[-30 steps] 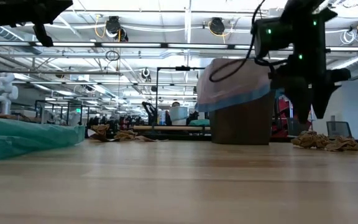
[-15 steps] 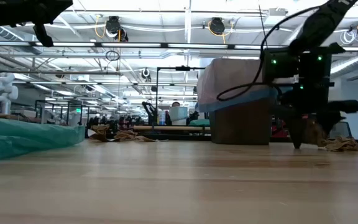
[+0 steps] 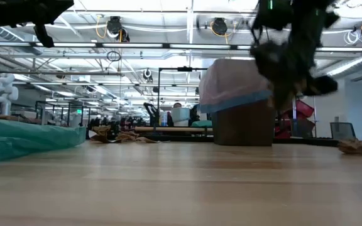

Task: Place trash/remove bag and relplace
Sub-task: Put the brown napkin into the trash bin

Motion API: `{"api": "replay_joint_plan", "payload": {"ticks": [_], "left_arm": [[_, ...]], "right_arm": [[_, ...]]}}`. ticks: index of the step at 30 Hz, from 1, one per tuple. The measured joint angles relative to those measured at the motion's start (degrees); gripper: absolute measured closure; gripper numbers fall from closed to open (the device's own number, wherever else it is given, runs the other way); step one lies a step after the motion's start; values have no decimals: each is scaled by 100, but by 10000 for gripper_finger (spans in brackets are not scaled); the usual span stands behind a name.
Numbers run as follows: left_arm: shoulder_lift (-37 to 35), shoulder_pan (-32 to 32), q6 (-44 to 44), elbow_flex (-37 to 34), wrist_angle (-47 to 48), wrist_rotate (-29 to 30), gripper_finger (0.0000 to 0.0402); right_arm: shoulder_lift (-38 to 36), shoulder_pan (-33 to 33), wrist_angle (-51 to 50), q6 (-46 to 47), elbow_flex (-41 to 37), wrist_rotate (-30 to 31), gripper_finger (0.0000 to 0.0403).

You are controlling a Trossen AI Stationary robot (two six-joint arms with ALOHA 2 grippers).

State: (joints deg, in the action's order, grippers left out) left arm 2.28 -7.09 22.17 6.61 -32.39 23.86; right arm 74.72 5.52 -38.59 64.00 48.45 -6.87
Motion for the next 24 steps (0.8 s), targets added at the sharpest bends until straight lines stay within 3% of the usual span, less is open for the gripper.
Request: {"api": "replay_joint_plan", "payload": {"ticks": [5,7,11,14,20,24], "left_arm": [[0,0,-2,-2,8,0,402],[-2,0,-2,-2,15,6,402],[0,0,-2,-2,39,22,402],[0,0,-1,-2,38,24,402],[-2,0,0,-2,34,20,402],[-1,0,-2,-2,34,14,402]], "right_arm": [[-269,-131,52,-492,1222,-161,390],[-316,-131,1,-889,1860,452,390],[-251,167,-93,-2078,3117,2421,389],[-127,716,-218,-2862,3872,3020,389],[267,1937,-1305,-3369,4462,2915,379],[560,2422,-2242,-3372,4469,2532,329]]}}
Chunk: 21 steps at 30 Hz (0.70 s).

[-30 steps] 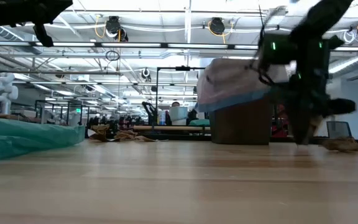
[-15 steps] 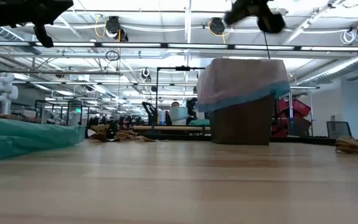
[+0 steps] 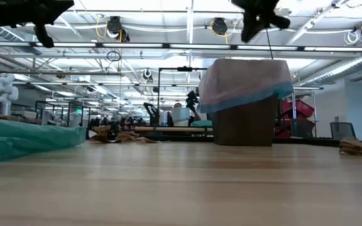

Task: Place trash/remove bag and relplace
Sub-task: Put the brown napkin into the trash bin

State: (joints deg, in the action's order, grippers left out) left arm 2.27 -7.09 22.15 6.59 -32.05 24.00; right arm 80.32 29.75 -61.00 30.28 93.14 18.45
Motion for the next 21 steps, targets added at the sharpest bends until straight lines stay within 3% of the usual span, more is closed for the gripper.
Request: {"api": "replay_joint_plan", "payload": {"ticks": [9,15,17,21], "left_arm": [[-1,0,2,0,0,-148,402],[1,0,2,0,0,-150,402],[0,0,2,0,0,-150,402],[1,0,4,0,0,-153,402]], "right_arm": [[383,178,-212,-1,0,-238,155],[361,183,-239,-316,0,-254,106],[310,183,-374,-381,0,-682,105],[171,50,-1160,-330,4,-2439,121]]}}
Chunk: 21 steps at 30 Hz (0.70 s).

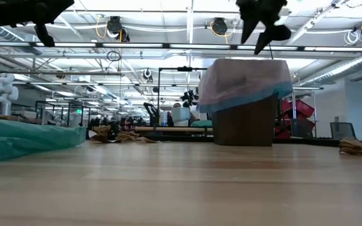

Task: Place trash/remove bag and relplace
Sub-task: Put the brown napkin into the trash bin

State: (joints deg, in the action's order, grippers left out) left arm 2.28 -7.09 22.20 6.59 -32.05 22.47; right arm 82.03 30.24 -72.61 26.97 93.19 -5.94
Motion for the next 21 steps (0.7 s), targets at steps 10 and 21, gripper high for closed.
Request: {"api": "replay_joint_plan", "payload": {"ticks": [10,21], "left_arm": [[0,0,0,0,0,-8,402],[0,0,-2,0,13,-9,402]], "right_arm": [[-194,-1920,-1717,1401,-85,-448,159],[-189,-3058,-1606,3379,-1913,525,163]]}}
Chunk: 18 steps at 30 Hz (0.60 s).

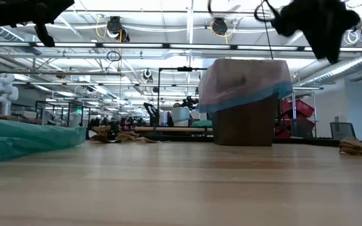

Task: Place trash/remove bag and relplace
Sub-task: Put the brown napkin into the trash bin

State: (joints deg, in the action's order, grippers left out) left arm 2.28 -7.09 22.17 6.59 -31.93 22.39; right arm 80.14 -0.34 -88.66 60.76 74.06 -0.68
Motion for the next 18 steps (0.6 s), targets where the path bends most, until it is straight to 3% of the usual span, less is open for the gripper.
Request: {"api": "replay_joint_plan", "payload": {"ticks": [4,10,18], "left_arm": [[-1,0,0,0,11,0,402],[0,0,2,0,9,0,402],[-1,0,7,0,-6,0,402]], "right_arm": [[-1,69,163,737,-856,311,163],[0,225,1549,908,-2052,336,163],[0,460,2389,1463,-3179,590,163]]}}
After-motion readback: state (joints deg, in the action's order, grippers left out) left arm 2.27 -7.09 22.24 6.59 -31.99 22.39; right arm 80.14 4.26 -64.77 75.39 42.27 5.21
